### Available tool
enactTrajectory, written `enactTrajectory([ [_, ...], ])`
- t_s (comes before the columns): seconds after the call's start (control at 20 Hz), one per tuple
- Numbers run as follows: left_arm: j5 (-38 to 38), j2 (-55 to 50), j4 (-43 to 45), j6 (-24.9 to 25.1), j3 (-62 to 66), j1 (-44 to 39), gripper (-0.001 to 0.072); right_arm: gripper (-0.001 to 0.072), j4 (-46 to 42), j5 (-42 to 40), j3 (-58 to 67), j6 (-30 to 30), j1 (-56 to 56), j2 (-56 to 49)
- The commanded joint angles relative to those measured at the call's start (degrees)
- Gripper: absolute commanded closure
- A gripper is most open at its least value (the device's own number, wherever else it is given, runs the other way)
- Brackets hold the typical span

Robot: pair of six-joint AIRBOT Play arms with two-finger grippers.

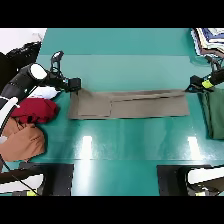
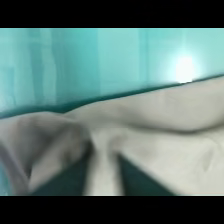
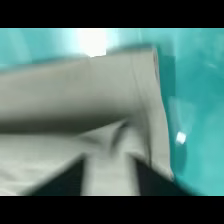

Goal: Fold the shirts.

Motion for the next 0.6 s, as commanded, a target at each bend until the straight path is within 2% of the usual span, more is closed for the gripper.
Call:
enactTrajectory([
  [0.0,-0.87,-0.87,0.11,-0.90,1.38,1.29,0.0103,0.0260,7.69,1.42,4.37,-1.64,-3.34,-3.85],
  [0.15,-4.68,-0.81,-0.24,-0.72,1.79,1.27,0.0107,0.0260,7.26,5.49,4.28,-6.75,-6.75,-3.85],
  [0.2,-5.90,-0.81,-0.74,-0.66,1.77,1.27,0.0295,0.0258,7.28,6.69,4.24,-7.04,-8.13,-3.85],
  [0.25,-7.26,-0.83,-1.22,0.24,1.77,1.20,0.0537,0.0229,7.34,7.04,3.72,-7.28,-9.60,-3.82],
  [0.3,-8.22,-0.83,-1.88,1.60,1.77,1.20,0.0663,0.0175,7.69,6.99,2.54,-7.45,-10.80,-3.85],
  [0.45,-8.81,-0.83,-5.55,2.73,1.77,1.20,0.0680,0.0177,7.93,5.99,-4.11,-9.66,-13.31,-4.04],
  [0.55,-8.31,-0.83,-7.65,2.75,1.77,1.20,0.0679,0.0179,11.37,5.97,-7.80,-11.96,-13.33,-5.64],
])
